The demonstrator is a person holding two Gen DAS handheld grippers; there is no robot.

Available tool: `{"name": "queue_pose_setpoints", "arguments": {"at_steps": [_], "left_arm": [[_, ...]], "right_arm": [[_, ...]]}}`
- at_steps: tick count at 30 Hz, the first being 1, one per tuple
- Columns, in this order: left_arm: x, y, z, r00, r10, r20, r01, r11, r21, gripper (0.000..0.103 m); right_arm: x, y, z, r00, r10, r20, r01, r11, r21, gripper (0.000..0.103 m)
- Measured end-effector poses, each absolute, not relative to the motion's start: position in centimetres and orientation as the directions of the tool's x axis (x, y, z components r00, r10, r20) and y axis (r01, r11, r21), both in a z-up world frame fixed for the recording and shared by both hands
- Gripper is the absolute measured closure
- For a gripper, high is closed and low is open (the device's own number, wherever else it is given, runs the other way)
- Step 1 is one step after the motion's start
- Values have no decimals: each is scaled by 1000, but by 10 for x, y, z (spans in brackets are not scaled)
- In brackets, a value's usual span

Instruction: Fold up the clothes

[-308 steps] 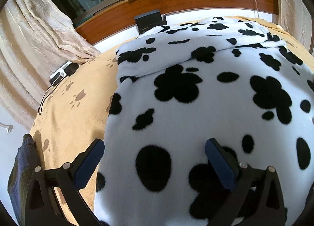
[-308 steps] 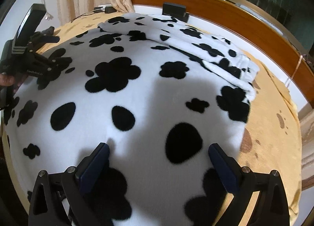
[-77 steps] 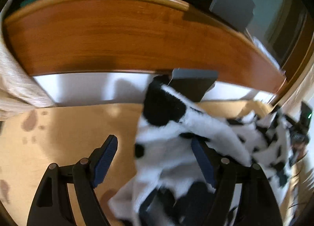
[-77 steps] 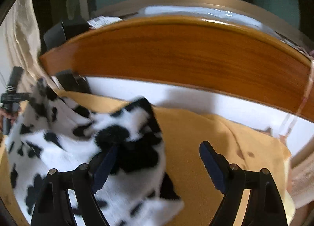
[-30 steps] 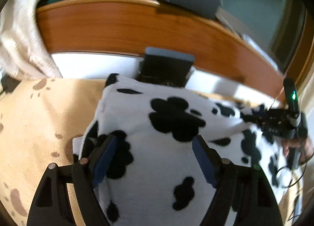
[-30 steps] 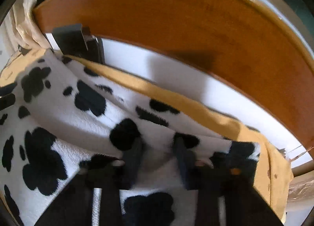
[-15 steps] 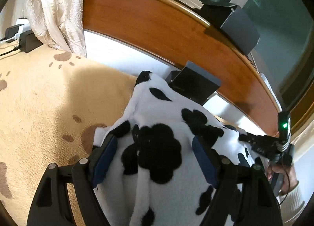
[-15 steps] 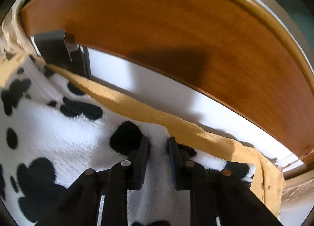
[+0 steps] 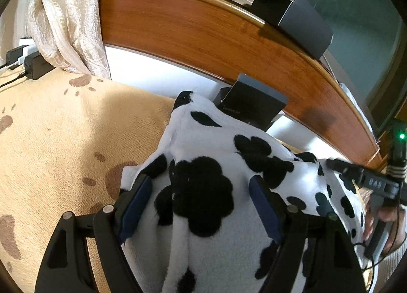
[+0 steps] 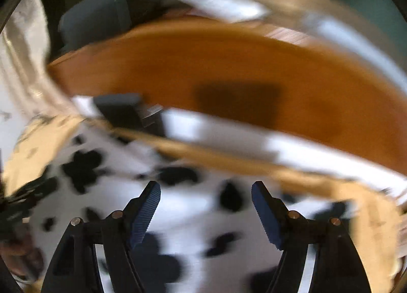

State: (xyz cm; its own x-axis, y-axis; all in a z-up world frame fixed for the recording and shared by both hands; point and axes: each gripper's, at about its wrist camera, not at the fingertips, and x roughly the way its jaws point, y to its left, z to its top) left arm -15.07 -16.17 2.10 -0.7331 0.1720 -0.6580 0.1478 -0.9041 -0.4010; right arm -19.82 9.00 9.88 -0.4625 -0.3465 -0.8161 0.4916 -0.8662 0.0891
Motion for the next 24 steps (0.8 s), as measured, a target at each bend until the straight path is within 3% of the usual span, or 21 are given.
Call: {"name": "queue_pose_setpoints", "arguments": {"at_steps": [7, 11, 15, 20, 24], "left_arm": [[-139, -154, 50, -752, 229, -619, 54, -914, -403, 21], [-140, -130, 73, -757, 275, -593, -54, -930, -363, 18], [-165, -103, 74, -720, 287, -632, -115, -947, -299, 15], [-200, -102, 45, -668, 175, -723, -34, -978, -206, 15], [-202, -126, 30, -664, 207, -718, 20, -956, -294, 15]], "right_arm": [[-222, 54, 55, -452, -260, -853, 461, -887, 26, 27], [-218, 65, 62, -472, -262, -842, 465, -885, 15, 27], [-198, 100, 80, -491, -272, -827, 471, -882, 11, 27], [-174, 143, 102, -515, -285, -808, 478, -879, 5, 27], [-161, 186, 95, -498, -276, -822, 524, -851, -32, 27]]}}
